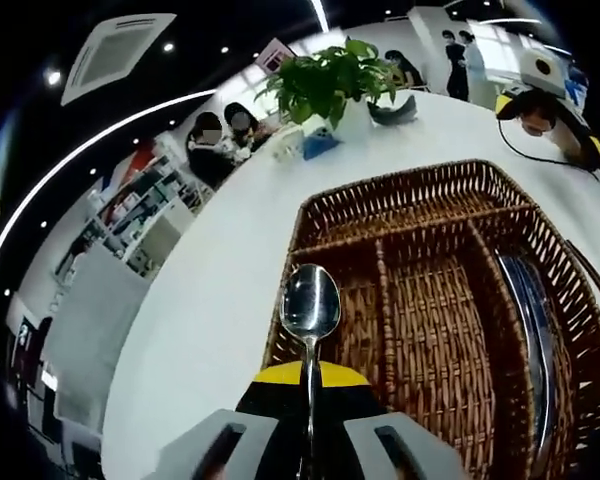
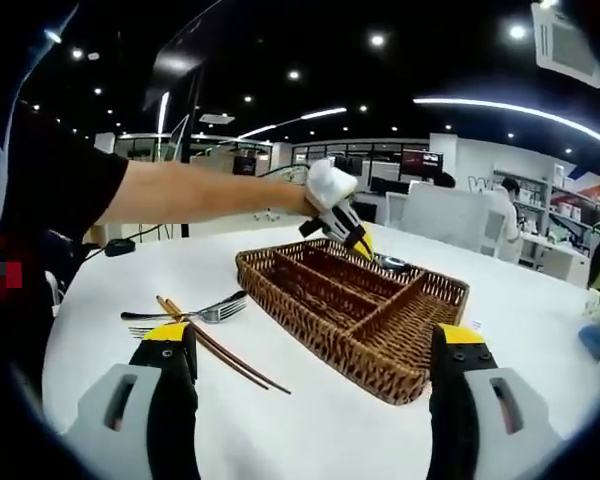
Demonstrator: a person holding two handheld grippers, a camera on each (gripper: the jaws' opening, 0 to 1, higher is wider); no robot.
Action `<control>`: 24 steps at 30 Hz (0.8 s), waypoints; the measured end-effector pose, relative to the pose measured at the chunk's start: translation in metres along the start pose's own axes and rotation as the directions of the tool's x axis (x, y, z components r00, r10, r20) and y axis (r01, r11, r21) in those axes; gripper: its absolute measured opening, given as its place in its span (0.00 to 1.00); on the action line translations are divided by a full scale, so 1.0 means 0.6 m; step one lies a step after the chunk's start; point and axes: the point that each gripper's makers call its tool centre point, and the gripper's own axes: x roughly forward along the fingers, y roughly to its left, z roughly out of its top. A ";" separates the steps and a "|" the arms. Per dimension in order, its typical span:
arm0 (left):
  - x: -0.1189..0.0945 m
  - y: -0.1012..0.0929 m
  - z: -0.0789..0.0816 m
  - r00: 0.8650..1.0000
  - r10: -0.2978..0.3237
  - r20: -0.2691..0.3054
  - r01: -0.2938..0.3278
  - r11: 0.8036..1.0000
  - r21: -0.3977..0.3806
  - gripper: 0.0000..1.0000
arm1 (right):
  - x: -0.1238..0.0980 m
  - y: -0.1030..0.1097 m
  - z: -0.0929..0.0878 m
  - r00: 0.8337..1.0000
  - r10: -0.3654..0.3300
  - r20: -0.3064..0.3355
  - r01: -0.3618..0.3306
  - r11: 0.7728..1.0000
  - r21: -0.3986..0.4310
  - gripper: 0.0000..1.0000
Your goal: Arrange the knives, forks, and spoons in their matching storage slots by inserting each utensil handle-first until every utensil is classified and aligned in the correct compartment
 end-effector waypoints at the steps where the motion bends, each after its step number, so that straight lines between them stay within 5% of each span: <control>1: 0.001 0.000 -0.001 1.000 -0.003 0.001 0.003 1.000 -0.006 0.00 | 0.000 0.000 0.001 1.000 0.000 0.001 0.000 1.000 -0.001 0.99; 12: 0.024 -0.019 0.002 0.998 -0.063 0.017 0.062 0.998 0.029 0.00 | 0.003 -0.004 -0.003 1.000 -0.009 -0.009 0.009 1.000 -0.009 0.99; 24: 0.041 -0.021 -0.006 0.994 -0.099 0.051 0.101 0.993 -0.056 0.00 | 0.005 -0.003 -0.008 1.000 -0.008 -0.021 0.008 1.000 -0.013 0.99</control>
